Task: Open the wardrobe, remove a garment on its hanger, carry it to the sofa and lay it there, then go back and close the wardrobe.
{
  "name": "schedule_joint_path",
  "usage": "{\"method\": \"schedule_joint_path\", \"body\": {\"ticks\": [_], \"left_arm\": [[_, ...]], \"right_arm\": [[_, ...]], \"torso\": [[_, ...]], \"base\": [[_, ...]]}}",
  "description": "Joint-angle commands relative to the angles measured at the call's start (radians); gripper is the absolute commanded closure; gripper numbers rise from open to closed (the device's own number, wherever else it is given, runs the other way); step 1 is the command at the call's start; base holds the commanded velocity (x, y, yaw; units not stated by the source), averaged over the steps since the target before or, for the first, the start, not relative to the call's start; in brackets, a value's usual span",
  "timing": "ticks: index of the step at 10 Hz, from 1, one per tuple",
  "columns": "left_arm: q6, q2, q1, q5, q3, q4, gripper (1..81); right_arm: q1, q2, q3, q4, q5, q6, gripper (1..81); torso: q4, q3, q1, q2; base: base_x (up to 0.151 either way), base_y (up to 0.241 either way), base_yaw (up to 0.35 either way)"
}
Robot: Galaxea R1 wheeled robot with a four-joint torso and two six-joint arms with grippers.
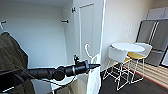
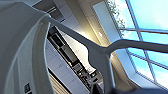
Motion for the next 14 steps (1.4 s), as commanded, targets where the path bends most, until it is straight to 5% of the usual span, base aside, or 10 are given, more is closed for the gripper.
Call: {"method": "schedule_joint_path", "body": {"ticks": [1,11,14], "left_arm": [[0.010,-0.008,-0.162,-0.045,0.027,0.035,81.1],[0.010,-0.011,-0.162,-0.042,0.047,0.049,81.1],[0.001,0.029,-0.162,0.069,0.052,0.047,81.1]], "right_arm": [[0.040,0.016,0.009,-0.005,-0.051,-0.006,1.0],[0.040,0.019,0.007,-0.005,-0.049,-0.006,1.0],[0.038,0.019,0.009,-0.005,-0.049,-0.006,1.0]], "torso": [[0.000,0.000,0.000,0.000],[0.000,0.000,0.000,0.000],[0.000,0.000,0.000,0.000]], "base": [[0.000,0.000,-0.230],[0.000,0.000,-0.230],[0.000,0.000,-0.230]]}}
